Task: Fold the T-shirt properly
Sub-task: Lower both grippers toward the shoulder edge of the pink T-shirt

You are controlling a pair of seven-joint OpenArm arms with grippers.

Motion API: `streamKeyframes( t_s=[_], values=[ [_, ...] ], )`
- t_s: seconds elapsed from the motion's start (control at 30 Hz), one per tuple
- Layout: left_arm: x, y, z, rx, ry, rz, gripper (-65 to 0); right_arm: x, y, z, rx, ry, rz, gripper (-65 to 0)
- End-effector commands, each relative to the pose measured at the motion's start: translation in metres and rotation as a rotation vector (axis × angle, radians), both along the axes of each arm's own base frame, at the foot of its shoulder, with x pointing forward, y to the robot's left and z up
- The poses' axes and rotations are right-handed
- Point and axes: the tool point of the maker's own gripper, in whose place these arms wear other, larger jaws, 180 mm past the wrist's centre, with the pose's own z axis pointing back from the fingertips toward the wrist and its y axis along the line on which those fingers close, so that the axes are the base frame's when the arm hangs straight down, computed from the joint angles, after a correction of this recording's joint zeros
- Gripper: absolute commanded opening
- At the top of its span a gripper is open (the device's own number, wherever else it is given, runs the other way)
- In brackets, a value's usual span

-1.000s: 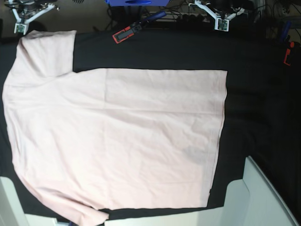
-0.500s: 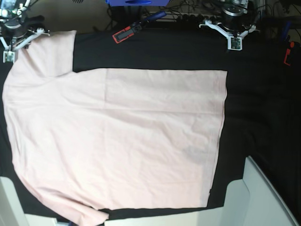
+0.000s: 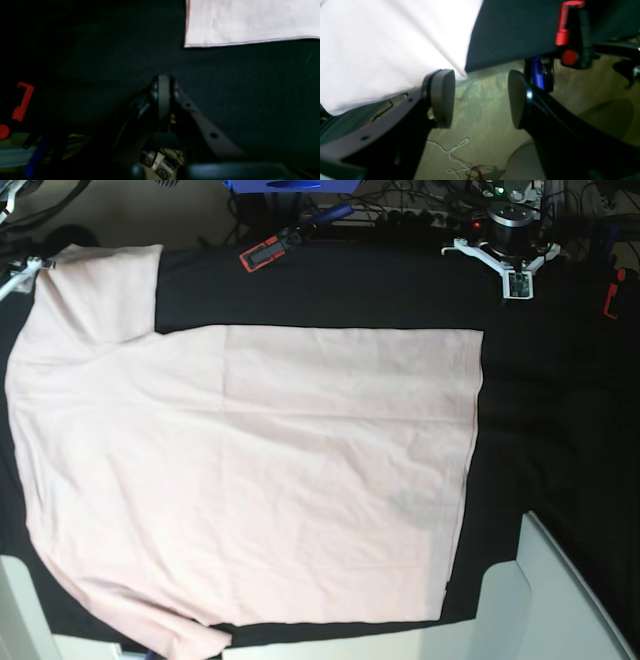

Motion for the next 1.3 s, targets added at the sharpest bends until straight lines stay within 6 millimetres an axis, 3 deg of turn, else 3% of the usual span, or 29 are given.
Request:
streamKeyframes(
  t_s=[0.0, 0.13, 0.43, 0.7, 0.97, 1.27],
  values=[
    [0.002, 0.003, 0.008, 0.019, -0.026, -0.01, -65.0, 0.006, -0.009, 0.01, -0.03, -0.026, 0.001, -30.6],
    [0.003, 0.003, 0.008, 0.019, -0.027, -0.01, -65.0, 0.007, -0.012, 0.0, 0.014, -0.001, -0.012, -27.0],
    [0.008, 0.002, 0.008, 0.017, -0.035, -0.009, -65.0, -0.001, -0.02, -0.028, 0.177, -0.067, -0.156, -26.4],
    [0.012, 0.002, 0.009, 0.017, -0.043, -0.009, -65.0, 0.016, -0.009, -0.029, 0.321, -0.151, -0.18, -26.4],
    [0.01, 0.002, 0.008, 0.017, -0.038, -0.009, -65.0, 0.009, -0.023, -0.035, 0.429, -0.189, -0.287, -26.4],
    [0.009, 0.001, 0.007, 0.013, -0.038, -0.006, -65.0, 0.005, -0.016, -0.043, 0.456, -0.171, -0.296, -26.8]
  ],
)
